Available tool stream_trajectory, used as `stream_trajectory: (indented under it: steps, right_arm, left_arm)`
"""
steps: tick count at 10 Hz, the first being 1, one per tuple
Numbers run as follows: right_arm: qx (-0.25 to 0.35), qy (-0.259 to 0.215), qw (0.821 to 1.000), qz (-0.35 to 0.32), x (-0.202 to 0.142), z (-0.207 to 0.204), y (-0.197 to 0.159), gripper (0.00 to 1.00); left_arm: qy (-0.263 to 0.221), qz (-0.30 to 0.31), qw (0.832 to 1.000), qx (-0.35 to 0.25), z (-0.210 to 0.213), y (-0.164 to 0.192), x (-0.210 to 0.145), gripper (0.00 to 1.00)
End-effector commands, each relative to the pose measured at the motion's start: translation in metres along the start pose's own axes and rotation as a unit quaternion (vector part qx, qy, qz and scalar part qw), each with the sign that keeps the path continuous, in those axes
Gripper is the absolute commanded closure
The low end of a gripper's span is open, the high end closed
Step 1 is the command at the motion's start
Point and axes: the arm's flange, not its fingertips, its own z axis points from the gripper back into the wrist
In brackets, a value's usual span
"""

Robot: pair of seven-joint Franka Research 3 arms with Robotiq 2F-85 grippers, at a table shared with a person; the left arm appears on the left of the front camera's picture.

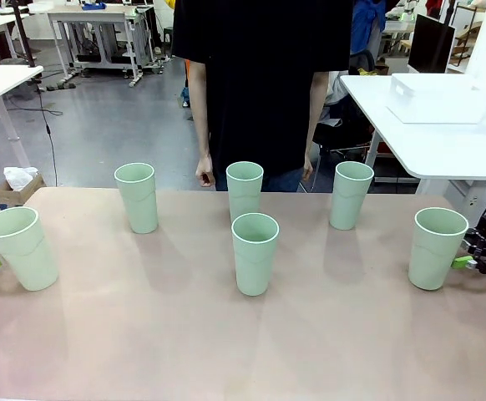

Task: Stack the cups and store them in the basket.
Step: Pick up two Reusable plastic cups , one in each hand.

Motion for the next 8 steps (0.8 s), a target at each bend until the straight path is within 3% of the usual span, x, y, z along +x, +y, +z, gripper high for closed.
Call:
stream_trajectory:
  steps: [1, 8]
  right_arm:
    - [0.008, -0.005, 1.0, -0.004, 0.003, -0.004, 0.0, 0.0]
    - [0.028, -0.004, 1.0, -0.014, 0.008, -0.013, 0.013, 0.0]
  left_arm:
    - [0.005, -0.018, 1.0, -0.008, -0.003, -0.009, -0.003, 0.0]
    - [-0.003, -0.018, 1.0, -0.016, -0.013, -0.01, -0.007, 0.0]
